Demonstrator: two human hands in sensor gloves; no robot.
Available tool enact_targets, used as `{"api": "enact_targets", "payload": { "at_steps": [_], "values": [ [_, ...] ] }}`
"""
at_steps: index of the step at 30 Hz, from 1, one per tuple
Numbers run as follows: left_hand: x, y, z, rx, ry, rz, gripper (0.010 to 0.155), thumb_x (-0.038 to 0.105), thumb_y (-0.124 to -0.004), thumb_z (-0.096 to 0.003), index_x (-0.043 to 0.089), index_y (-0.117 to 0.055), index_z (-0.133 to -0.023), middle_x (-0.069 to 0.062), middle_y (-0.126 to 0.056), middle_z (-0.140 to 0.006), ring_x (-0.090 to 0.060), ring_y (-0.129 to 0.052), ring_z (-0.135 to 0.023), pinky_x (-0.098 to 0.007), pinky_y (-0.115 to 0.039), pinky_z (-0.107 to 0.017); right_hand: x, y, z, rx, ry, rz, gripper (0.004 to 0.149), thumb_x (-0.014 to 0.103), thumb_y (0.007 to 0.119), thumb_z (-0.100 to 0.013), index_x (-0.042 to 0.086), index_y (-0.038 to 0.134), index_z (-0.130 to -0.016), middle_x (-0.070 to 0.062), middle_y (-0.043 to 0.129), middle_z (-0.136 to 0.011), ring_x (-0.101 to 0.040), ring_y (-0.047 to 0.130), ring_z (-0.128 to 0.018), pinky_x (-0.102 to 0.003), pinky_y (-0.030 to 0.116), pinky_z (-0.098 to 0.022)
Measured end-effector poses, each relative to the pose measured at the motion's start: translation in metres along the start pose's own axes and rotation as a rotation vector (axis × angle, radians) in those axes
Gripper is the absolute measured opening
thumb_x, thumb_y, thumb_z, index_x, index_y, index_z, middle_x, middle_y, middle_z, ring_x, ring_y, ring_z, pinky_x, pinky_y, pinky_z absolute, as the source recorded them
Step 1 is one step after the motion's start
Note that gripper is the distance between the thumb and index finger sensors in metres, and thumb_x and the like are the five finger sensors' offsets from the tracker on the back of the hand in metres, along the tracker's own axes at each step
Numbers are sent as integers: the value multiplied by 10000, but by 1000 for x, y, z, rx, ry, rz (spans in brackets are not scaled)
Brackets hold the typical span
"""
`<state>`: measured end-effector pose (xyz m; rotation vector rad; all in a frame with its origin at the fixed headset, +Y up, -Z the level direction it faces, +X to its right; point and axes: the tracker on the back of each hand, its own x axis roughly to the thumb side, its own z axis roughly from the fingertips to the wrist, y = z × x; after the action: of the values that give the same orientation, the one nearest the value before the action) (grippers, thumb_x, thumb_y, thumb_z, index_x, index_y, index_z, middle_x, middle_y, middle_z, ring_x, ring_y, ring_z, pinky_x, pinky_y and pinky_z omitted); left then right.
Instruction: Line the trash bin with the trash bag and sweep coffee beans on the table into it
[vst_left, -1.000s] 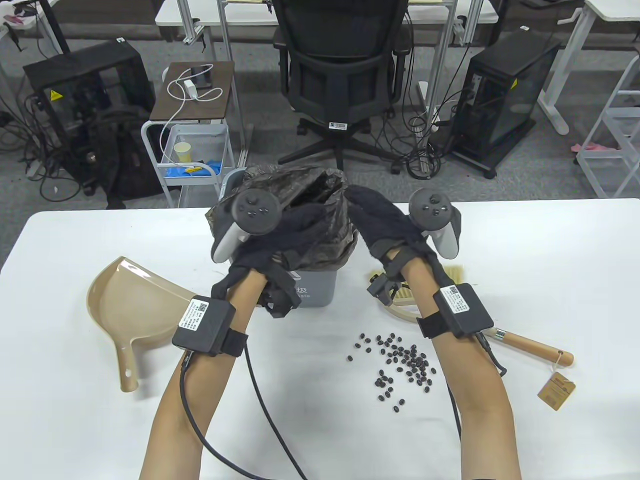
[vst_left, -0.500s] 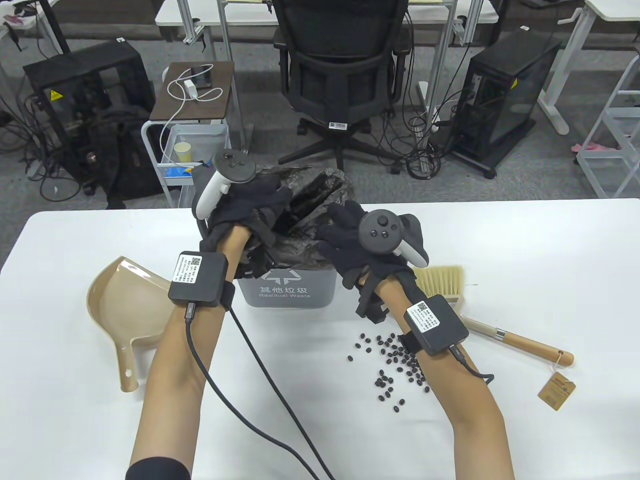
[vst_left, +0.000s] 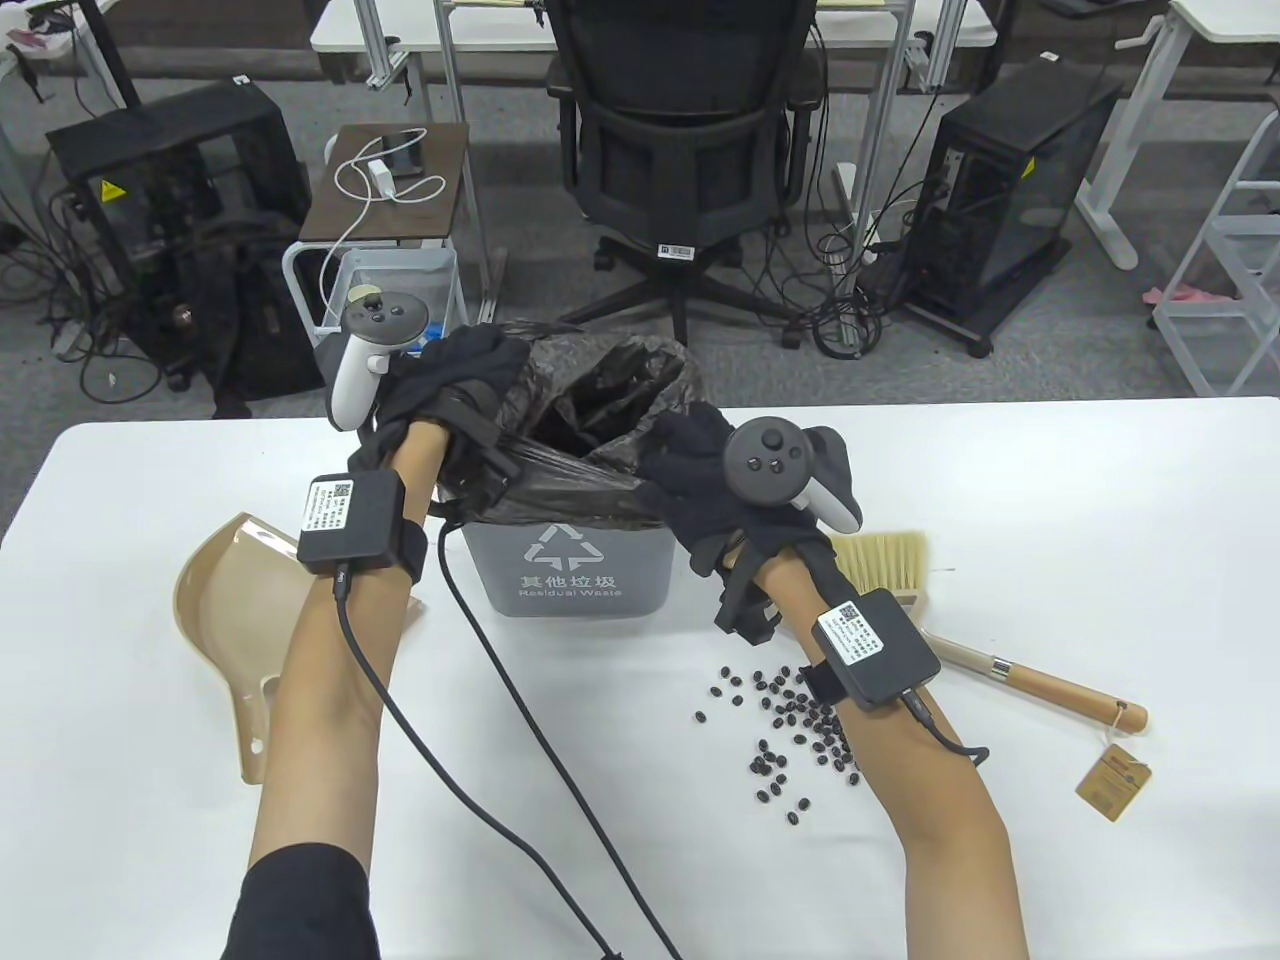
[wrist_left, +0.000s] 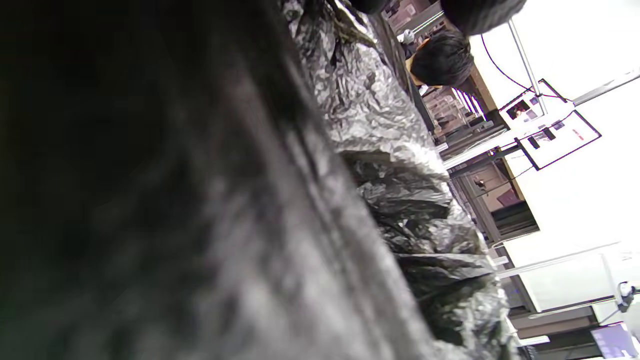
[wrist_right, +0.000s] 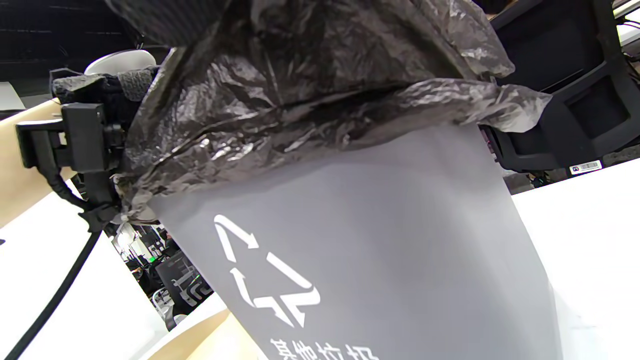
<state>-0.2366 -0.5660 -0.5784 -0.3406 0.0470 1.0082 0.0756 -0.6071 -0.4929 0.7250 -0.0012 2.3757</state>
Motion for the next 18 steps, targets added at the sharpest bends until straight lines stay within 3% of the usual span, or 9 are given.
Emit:
{"api": "enact_targets", "payload": {
  "at_steps": [4, 6, 10, 12, 14, 16, 18],
  "values": [
    [-16, 8, -4, -15, 17, 90, 730, 598, -617, -621, 299, -292, -1203, 112, -74, -1288, -226, -59, -1198, -593, -170, -869, 0, -1, 0, 4, -2, 0, 507, 498, 649, -532, 230, 703, -958, -51, 387, -1185, -386, 135, -1043, -515, 222, -753],
    [-26, 13, -6, -41, 8, 171, 728, 599, -615, -621, 307, -283, -1200, 104, -91, -1293, -273, -200, -1207, -599, -219, -864, 0, -2, -1, 16, 4, 0, 508, 497, 651, -530, 230, 706, -958, -50, 390, -1185, -385, 134, -1043, -512, 222, -756],
    [-45, 20, -10, -71, -13, 330, 737, 614, -598, -629, 310, -252, -1205, 16, -190, -1316, -308, -306, -1192, -611, -233, -859, 0, -1, -1, 14, 4, 6, 508, 498, 650, -529, 231, 706, -957, -48, 396, -1184, -385, 136, -1043, -515, 230, -755],
    [-59, 20, -14, -98, 10, 371, 766, 622, -590, -632, 290, -192, -1197, -47, -327, -1315, -362, -368, -1178, -636, -236, -849, 0, -1, -1, 14, 4, 4, 507, 498, 649, -530, 230, 704, -957, -48, 395, -1184, -384, 134, -1043, -513, 231, -757],
    [-72, 23, -18, -158, -71, 463, 798, 631, -603, -621, 242, -218, -1203, -63, -314, -1316, -387, -342, -1177, -667, -228, -827, 0, 0, 0, 2, 1, 4, 507, 498, 647, -529, 230, 703, -955, -48, 402, -1182, -384, 134, -1043, -515, 230, -755],
    [-86, 17, -19, -246, -43, 532, 804, 672, -564, -609, 246, -253, -1216, -52, -267, -1335, -426, -286, -1189, -688, -183, -819, -1, 0, -1, 3, -1, -4, 505, 499, 648, -529, 230, 705, -953, -47, 405, -1180, -383, 133, -1043, -513, 229, -756],
    [-96, 16, -20, -286, -50, 483, 826, 714, -489, -601, 237, -236, -1226, -61, -248, -1343, -463, -270, -1183, -695, -167, -810, -1, 0, -1, 3, -1, -17, 505, 497, 650, -529, 226, 708, -951, -46, 404, -1179, -381, 128, -1041, -512, 225, -755]
  ]
}}
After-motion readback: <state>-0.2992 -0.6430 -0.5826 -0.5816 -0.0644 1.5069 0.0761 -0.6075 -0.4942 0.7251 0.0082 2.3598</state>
